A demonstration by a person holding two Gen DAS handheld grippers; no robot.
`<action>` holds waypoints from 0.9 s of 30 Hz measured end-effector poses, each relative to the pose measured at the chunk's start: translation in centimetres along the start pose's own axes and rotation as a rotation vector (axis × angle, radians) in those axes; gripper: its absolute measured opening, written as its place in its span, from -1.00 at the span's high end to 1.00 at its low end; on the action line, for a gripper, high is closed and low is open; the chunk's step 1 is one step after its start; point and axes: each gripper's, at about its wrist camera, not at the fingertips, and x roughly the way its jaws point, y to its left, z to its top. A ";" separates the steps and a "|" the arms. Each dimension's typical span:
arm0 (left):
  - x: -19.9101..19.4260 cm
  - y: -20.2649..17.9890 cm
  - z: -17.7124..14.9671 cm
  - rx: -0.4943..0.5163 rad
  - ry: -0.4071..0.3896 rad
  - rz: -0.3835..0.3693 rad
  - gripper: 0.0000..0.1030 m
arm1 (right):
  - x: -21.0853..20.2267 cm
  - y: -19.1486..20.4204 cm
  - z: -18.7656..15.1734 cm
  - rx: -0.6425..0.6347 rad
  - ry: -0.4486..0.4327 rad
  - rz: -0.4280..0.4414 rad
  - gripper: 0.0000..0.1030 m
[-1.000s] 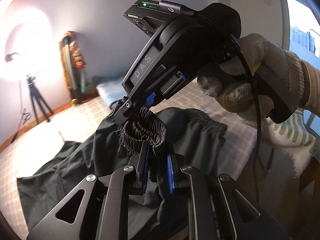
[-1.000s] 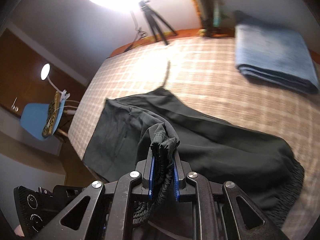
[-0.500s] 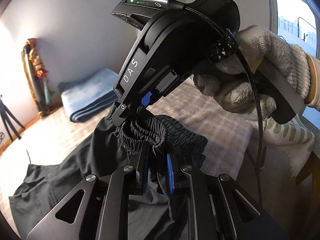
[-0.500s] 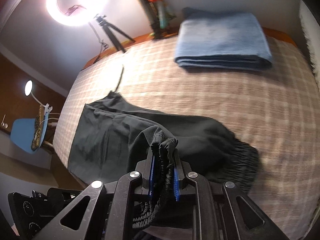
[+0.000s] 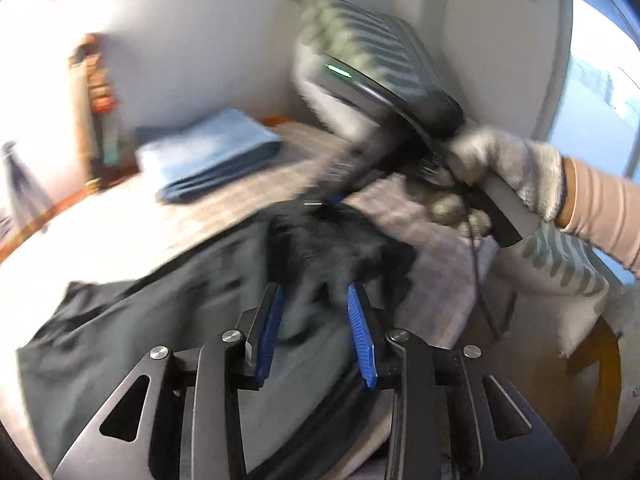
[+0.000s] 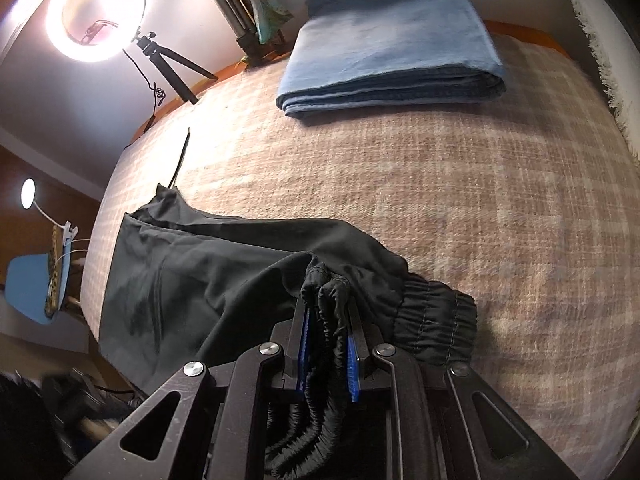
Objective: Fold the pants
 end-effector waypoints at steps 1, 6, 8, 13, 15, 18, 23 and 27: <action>-1.2 1.2 -0.6 -0.020 -0.006 0.031 0.31 | 0.1 0.1 -0.1 -0.013 -0.002 -0.008 0.74; -6.5 8.2 -4.9 -0.134 -0.002 0.249 0.29 | -0.2 0.2 -0.1 -0.054 -0.030 -0.104 0.45; -8.1 10.9 -7.0 -0.201 0.013 0.307 0.29 | -1.2 0.8 -0.3 -0.076 -0.073 -0.186 0.22; -10.9 15.7 -11.8 -0.372 0.030 0.400 0.28 | -3.8 5.0 -3.1 -0.175 -0.177 -0.091 0.22; -11.4 16.6 -13.4 -0.430 0.034 0.414 0.28 | -3.1 6.4 -4.5 -0.213 -0.161 -0.078 0.23; -11.5 17.2 -14.8 -0.470 0.049 0.435 0.16 | -1.4 7.3 -6.1 -0.253 -0.134 -0.136 0.26; -11.6 18.1 -16.8 -0.568 0.057 0.418 -0.03 | -0.4 5.2 -6.8 -0.200 -0.115 -0.194 0.30; -11.2 18.7 -18.4 -0.663 0.061 0.365 -0.03 | 0.3 5.3 -6.8 -0.199 -0.098 -0.214 0.30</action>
